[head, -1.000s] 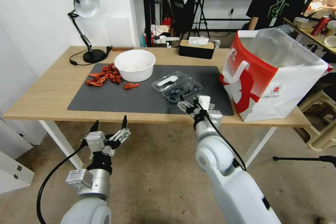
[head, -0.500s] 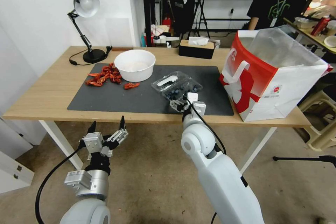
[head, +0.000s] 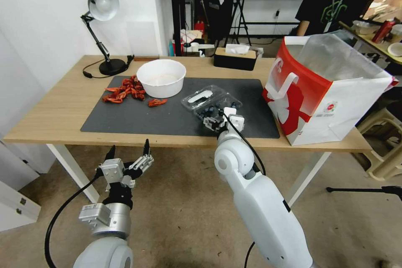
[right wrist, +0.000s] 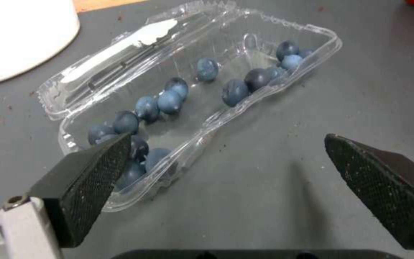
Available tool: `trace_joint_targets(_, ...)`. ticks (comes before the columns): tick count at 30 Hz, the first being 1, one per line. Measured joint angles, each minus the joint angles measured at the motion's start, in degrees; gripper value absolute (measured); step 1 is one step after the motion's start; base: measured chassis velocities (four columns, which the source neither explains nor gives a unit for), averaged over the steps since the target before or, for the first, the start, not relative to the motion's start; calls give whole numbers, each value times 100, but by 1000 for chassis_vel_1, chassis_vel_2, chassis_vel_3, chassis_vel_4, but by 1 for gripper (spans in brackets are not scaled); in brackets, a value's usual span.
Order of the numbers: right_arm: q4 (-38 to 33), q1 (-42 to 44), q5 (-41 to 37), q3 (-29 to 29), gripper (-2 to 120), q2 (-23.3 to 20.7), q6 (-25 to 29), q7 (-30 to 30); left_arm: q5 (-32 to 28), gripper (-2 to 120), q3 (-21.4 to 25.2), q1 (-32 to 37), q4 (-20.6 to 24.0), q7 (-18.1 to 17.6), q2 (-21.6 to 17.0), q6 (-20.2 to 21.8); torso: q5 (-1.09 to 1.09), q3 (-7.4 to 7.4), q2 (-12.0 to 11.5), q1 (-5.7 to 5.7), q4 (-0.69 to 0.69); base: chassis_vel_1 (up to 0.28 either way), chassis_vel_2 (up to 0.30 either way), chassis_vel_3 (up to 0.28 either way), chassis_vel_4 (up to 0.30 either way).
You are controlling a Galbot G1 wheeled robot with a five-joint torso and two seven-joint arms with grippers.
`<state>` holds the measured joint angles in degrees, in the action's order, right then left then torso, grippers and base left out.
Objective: Close the takeout container lid, then place the container into the takeout bag.
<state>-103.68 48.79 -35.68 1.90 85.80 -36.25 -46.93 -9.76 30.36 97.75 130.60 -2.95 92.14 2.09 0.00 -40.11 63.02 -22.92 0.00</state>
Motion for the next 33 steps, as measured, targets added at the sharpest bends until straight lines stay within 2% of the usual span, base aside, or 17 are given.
trace_joint_targets(17, -163, 6, -385, 128, 100, -61, -385, -238, -12, 100, -15, -48, -57, -19, 0, -11, 0, 1, 0, 1, 0, 0, 0, 0, 0)
trace_joint_targets(33, -474, 109, -896, 387, 100, -450, -573, -328, -22, 100, -86, -77, -96, -25, 0, -37, 1, 1, 1, 1, 0, 0, 0, 0, 0)
